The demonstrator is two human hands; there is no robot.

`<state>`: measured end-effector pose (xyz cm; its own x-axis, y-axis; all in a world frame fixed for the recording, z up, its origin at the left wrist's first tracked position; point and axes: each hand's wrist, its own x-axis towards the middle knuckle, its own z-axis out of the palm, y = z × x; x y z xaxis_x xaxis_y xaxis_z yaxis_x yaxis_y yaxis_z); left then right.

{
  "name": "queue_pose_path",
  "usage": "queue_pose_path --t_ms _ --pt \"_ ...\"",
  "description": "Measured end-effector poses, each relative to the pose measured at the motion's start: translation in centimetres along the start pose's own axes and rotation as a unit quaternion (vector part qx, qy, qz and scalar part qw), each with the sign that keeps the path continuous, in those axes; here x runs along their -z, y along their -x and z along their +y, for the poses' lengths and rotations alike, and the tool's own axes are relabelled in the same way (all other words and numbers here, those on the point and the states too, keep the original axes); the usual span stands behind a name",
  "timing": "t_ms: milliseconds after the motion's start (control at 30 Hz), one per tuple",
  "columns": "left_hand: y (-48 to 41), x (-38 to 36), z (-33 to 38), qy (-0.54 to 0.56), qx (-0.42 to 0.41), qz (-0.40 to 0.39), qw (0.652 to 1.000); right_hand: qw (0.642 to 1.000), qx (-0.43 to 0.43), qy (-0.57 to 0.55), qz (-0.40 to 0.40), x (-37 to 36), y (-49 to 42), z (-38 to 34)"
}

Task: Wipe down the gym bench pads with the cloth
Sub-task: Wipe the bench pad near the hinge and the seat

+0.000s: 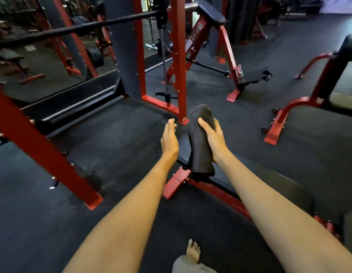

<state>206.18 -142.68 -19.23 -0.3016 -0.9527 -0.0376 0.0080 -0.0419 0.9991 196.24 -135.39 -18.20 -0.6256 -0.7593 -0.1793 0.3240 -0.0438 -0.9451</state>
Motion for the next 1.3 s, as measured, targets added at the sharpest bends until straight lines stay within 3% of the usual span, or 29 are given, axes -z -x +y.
queue_pose_path --t_ms 333,500,733,900,1000,1133,1300 --pt "-16.5 -2.2 -5.0 -0.029 0.090 -0.020 0.995 0.995 -0.064 0.000 0.072 -2.5 -16.6 3.4" --pt "-23.2 -1.9 -9.1 -0.064 0.123 -0.057 0.989 0.989 -0.097 0.003 0.108 -3.6 -22.7 6.2" --pt "-34.3 -1.4 -14.7 -0.111 0.177 -0.137 0.968 0.966 -0.142 0.018 0.217 -6.4 -31.9 12.2" --pt "-40.5 -0.5 -19.2 -0.163 0.221 -0.195 0.942 0.942 -0.161 0.092 0.281 -8.2 -36.4 16.7" --pt "-42.7 -0.4 -22.5 -0.175 0.236 -0.220 0.930 0.917 -0.181 0.208 0.288 -8.3 -38.0 19.8" --pt "-43.4 0.0 -28.1 -0.220 0.253 -0.249 0.909 0.882 -0.214 0.345 0.241 -8.1 -39.2 24.6" --pt "-43.6 0.5 -35.4 -0.255 0.230 -0.303 0.889 0.762 -0.201 0.596 0.158 -8.1 -39.6 33.6"
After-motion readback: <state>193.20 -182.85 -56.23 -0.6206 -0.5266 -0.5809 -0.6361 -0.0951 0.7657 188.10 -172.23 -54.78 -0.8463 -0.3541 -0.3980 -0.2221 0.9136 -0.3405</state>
